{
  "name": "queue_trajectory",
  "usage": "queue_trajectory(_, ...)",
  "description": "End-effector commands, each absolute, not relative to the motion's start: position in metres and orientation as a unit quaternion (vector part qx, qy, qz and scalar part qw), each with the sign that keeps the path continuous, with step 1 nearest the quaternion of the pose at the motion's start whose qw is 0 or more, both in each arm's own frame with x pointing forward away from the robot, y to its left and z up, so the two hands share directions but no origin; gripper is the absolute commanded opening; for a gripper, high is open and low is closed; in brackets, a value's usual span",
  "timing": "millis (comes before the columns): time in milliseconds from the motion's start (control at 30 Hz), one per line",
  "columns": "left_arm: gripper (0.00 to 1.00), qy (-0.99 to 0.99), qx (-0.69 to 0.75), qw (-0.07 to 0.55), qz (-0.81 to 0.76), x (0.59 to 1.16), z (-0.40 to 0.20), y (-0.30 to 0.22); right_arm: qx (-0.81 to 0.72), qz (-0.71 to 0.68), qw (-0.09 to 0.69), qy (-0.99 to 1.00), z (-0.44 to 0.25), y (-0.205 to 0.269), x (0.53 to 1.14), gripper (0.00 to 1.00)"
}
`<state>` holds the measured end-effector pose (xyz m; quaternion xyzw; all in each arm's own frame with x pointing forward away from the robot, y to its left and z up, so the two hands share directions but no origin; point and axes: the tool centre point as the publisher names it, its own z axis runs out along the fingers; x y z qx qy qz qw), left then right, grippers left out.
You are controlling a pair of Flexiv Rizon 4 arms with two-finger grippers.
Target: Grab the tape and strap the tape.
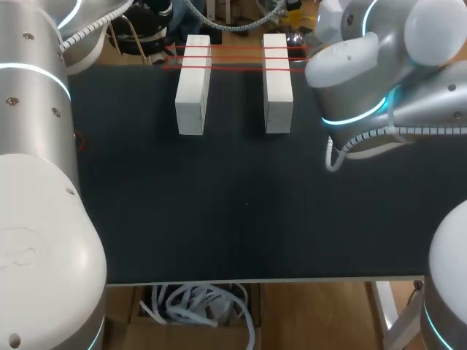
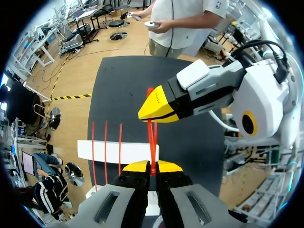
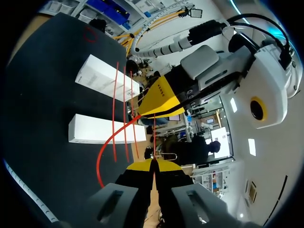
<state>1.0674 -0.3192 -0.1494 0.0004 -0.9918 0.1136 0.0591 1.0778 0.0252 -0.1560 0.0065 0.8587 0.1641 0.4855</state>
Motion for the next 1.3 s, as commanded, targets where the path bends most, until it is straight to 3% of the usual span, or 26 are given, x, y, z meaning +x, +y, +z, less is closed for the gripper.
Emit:
queue_trajectory(33, 0.00, -0.992, 0.001, 0.061, 0.111, 1.0687, -0.1482, -0.3200, 0.007, 0.160, 0.483, 0.861, -0.1522, 0.0264, 1.0765, 0.00)
queue_trajectory(1300, 0.00, -0.992, 0.001, 0.061, 0.111, 1.0687, -0.1482, -0.3200, -0.017, 0.135, 0.483, 0.865, -0.1497, 0.0256, 1.0845, 0.00)
